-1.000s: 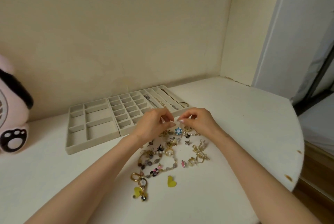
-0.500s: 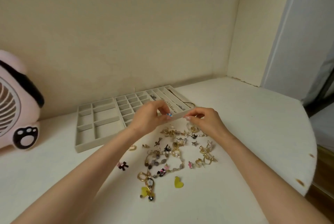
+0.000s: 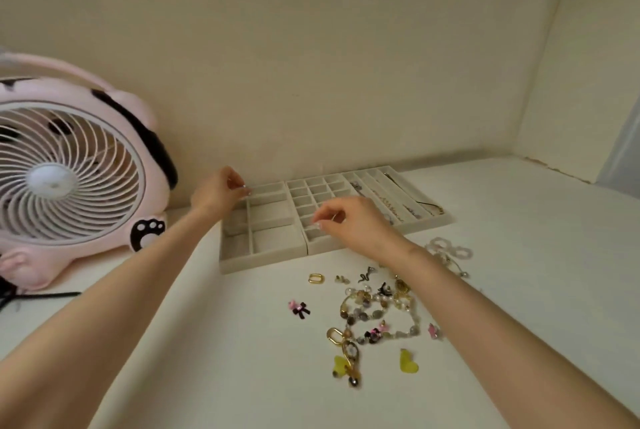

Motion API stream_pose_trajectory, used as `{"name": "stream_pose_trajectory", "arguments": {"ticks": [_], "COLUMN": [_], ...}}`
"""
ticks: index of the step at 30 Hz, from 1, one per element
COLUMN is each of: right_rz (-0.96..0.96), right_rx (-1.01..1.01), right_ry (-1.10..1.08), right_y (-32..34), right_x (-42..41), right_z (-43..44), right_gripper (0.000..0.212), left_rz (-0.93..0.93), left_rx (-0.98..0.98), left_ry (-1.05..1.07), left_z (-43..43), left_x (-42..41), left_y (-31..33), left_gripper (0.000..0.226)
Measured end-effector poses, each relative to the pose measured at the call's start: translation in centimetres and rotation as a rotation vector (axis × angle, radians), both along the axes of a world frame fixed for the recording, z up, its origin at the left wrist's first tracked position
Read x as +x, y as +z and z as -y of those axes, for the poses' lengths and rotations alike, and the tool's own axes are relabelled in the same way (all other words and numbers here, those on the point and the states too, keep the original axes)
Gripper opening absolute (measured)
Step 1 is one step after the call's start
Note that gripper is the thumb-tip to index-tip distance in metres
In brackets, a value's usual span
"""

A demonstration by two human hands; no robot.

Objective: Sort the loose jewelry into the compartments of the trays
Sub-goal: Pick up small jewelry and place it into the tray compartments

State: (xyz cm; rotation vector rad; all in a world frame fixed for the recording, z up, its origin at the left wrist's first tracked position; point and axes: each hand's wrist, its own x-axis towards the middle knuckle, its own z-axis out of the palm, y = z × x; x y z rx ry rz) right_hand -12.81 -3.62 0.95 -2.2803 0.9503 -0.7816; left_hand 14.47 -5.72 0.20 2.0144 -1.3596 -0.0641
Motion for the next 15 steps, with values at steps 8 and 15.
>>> {"name": "stream_pose_trajectory", "arguments": {"ticks": [8, 15], "right_rz": [0.074, 0.144], "right_rx": [0.066, 0.113], "right_ry": [0.006, -0.026], "right_y": [-1.6, -1.6], "right_x": [3.0, 2.1], "right_z": [0.0, 0.2], "right_gripper": [0.013, 0.010], "left_rz": [0.005, 0.080], "left_rx": [0.109, 0.201], "left_ry": [0.080, 0.003], "left_z": [3.0, 4.0], "left_x": [3.3, 3.9], "left_y": [-0.9, -1.7], "left_gripper": [0.009, 0.008]}}
